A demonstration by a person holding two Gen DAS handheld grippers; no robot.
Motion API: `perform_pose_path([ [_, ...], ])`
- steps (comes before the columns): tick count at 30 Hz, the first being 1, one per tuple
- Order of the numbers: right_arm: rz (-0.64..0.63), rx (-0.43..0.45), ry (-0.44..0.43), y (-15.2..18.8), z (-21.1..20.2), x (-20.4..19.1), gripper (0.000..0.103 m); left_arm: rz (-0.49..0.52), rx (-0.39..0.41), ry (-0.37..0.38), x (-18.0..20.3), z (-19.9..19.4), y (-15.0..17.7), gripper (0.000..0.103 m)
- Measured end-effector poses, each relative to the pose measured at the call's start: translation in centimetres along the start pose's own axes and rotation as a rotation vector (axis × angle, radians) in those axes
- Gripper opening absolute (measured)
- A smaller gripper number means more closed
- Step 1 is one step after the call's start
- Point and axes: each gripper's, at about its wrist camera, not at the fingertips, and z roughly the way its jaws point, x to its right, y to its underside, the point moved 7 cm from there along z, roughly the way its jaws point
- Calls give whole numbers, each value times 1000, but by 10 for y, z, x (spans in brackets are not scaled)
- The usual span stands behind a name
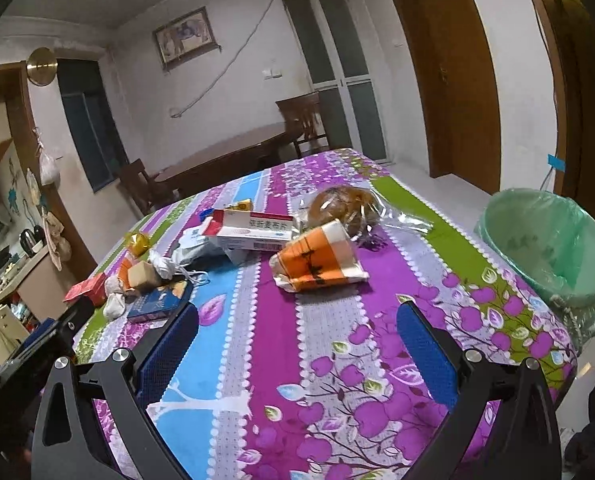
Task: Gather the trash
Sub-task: 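Move both tools toward the orange paper cup on the table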
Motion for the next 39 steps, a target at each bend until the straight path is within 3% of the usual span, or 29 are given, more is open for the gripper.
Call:
perform_pose_path([
  [6, 34, -62, 11, 6, 15, 11, 99, 65, -16, 55, 27, 5, 11, 97],
  [15, 10, -136, -3, 13, 44, -1, 99, 8, -23, 74, 21, 24, 10, 97],
  [17, 17, -147, -9, 13, 47, -4, 99, 3, -55, 99, 20, 29, 8, 97],
  [23, 4, -126, -4, -3, 55, -10, 99, 5, -59, 100, 9, 40, -21, 97],
  [28, -104, -82, 16, -24, 65, -20, 99, 35, -52, 65, -1, 53, -40, 97],
  [32, -203, -45, 13, -38, 78, -30, 99, 38, -74, 45, -7, 66, -42, 98],
  [39, -245, -77, -68, -37, 97, -42, 99, 62, -162, 30, -18, 89, -28, 97],
])
